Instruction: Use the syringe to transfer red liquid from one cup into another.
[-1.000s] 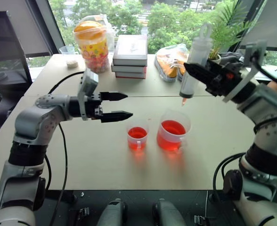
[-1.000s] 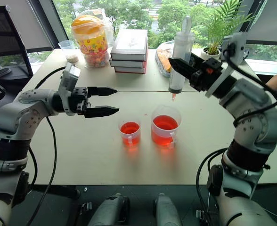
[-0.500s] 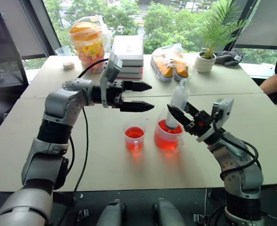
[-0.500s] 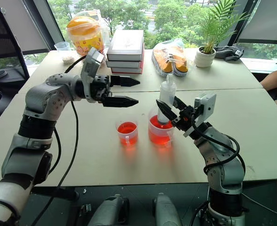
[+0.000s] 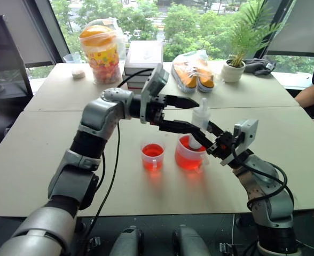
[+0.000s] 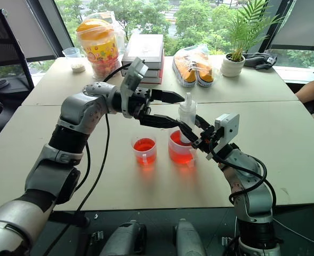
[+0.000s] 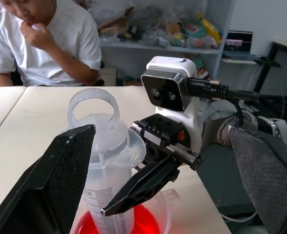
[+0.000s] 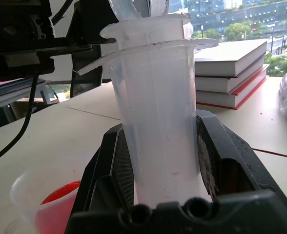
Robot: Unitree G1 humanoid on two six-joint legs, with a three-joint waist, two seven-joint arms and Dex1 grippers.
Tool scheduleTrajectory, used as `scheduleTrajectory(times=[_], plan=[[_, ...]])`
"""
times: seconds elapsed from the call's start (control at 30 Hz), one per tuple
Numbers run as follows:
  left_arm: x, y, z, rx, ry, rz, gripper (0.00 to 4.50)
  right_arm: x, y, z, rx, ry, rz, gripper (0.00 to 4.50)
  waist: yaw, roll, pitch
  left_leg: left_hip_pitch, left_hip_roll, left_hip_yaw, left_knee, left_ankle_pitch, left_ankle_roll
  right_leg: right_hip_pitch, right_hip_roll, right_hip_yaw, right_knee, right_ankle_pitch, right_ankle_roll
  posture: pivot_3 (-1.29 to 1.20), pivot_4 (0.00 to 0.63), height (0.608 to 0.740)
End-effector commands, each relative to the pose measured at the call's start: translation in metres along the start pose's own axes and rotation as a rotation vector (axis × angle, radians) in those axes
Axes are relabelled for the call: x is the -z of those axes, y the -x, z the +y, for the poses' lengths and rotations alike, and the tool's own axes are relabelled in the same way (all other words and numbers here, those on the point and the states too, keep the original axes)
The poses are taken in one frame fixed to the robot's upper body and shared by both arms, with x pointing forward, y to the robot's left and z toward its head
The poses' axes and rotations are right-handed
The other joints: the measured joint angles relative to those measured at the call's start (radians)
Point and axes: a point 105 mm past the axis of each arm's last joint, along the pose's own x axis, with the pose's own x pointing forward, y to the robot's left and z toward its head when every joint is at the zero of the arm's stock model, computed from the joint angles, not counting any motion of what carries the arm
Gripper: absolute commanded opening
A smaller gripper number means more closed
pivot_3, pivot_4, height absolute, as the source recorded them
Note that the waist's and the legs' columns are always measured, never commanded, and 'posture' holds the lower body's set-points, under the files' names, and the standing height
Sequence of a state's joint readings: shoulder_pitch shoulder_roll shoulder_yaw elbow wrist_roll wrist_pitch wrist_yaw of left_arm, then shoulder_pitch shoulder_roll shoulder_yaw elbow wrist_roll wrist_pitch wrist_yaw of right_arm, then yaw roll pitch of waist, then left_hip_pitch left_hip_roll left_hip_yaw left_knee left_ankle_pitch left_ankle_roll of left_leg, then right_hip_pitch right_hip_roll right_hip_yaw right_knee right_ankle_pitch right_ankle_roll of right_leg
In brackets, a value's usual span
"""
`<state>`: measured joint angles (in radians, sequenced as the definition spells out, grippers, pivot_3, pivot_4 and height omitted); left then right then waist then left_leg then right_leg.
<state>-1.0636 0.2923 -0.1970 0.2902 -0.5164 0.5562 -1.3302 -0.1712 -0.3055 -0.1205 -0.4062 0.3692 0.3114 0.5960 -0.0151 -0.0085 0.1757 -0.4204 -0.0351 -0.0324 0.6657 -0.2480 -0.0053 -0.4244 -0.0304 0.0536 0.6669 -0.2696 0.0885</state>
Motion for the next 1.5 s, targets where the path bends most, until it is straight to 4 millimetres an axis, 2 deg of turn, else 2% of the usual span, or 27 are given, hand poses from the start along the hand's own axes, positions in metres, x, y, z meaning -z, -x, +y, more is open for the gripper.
scheduleTrajectory(times=[0.03,0.13,0.23,0.37,0.5,0.6,0.7,1.07,1.5], plan=[[-0.006,-0.009,0.003,0.005,-0.061,0.018,4.5,-0.008,0.0,0.005,-0.015,0.023,-0.023,1.41,-0.001,0.0,0.0,0.0,0.0,0.0,0.0,0.0,0.0,0.0,0.0,0.0,0.0,0.0,0.0,0.0,0.15,0.74],[-0.006,-0.015,0.006,0.006,-0.056,0.002,4.5,-0.008,0.0,0.005,-0.018,0.028,-0.017,1.41,0.0,0.0,0.0,0.001,0.0,0.0,0.0,0.0,0.0,0.001,0.0,0.0,0.0,0.0,0.0,0.0,0.15,0.74],[-0.007,-0.021,0.009,0.002,-0.051,-0.011,3.69,-0.007,0.0,0.006,-0.025,0.035,-0.006,1.41,0.001,0.0,0.0,0.001,0.0,0.0,0.0,0.0,0.0,0.001,0.0,0.0,0.0,0.0,0.0,0.0,0.15,0.74],[-0.008,-0.024,0.008,0.015,-0.046,-0.022,1.7,-0.007,0.0,0.006,-0.03,0.035,-0.003,1.41,-0.001,0.0,0.0,0.001,0.0,0.0,0.0,0.0,0.0,0.001,0.0,0.0,0.0,0.0,0.0,0.0,0.15,0.74],[-0.009,-0.026,0.008,0.015,-0.047,-0.033,0.08,-0.006,0.001,0.009,-0.047,0.027,0.01,1.41,0.0,0.0,0.0,0.001,0.0,0.0,0.0,0.0,0.0,0.001,0.0,0.0,0.0,0.0,0.0,0.0,0.15,0.74],[-0.013,-0.026,0.01,-0.003,-0.072,-0.044,0.08,-0.004,0.002,0.011,-0.065,0.01,0.025,1.41,0.002,0.0,0.0,0.001,0.0,0.0,0.0,0.0,0.0,0.001,0.0,0.0,0.0,0.0,0.0,0.0,0.15,0.74],[-0.028,-0.025,0.013,-0.014,-0.106,-0.068,0.08,-0.001,0.003,0.014,-0.093,-0.011,0.051,1.41,0.002,0.0,0.0,0.001,0.0,0.0,0.0,0.0,0.0,0.001,0.0,0.0,0.0,0.0,0.0,0.0,0.15,0.74],[-0.057,-0.015,0.026,-0.085,-0.184,-0.109,0.08,0.013,0.005,0.019,-0.15,-0.053,0.115,1.41,0.001,0.0,0.0,0.001,0.0,0.0,0.0,0.0,0.0,0.001,0.0,0.0,0.0,0.0,0.0,0.0,0.15,0.74],[-0.075,-0.006,0.032,-0.127,-0.233,-0.134,0.08,0.016,0.004,0.022,-0.163,-0.063,0.119,1.41,0.001,0.0,0.0,0.001,0.0,0.0,0.0,0.0,0.0,0.001,0.001,0.0,0.0,0.0,0.0,0.0,0.15,0.74]])
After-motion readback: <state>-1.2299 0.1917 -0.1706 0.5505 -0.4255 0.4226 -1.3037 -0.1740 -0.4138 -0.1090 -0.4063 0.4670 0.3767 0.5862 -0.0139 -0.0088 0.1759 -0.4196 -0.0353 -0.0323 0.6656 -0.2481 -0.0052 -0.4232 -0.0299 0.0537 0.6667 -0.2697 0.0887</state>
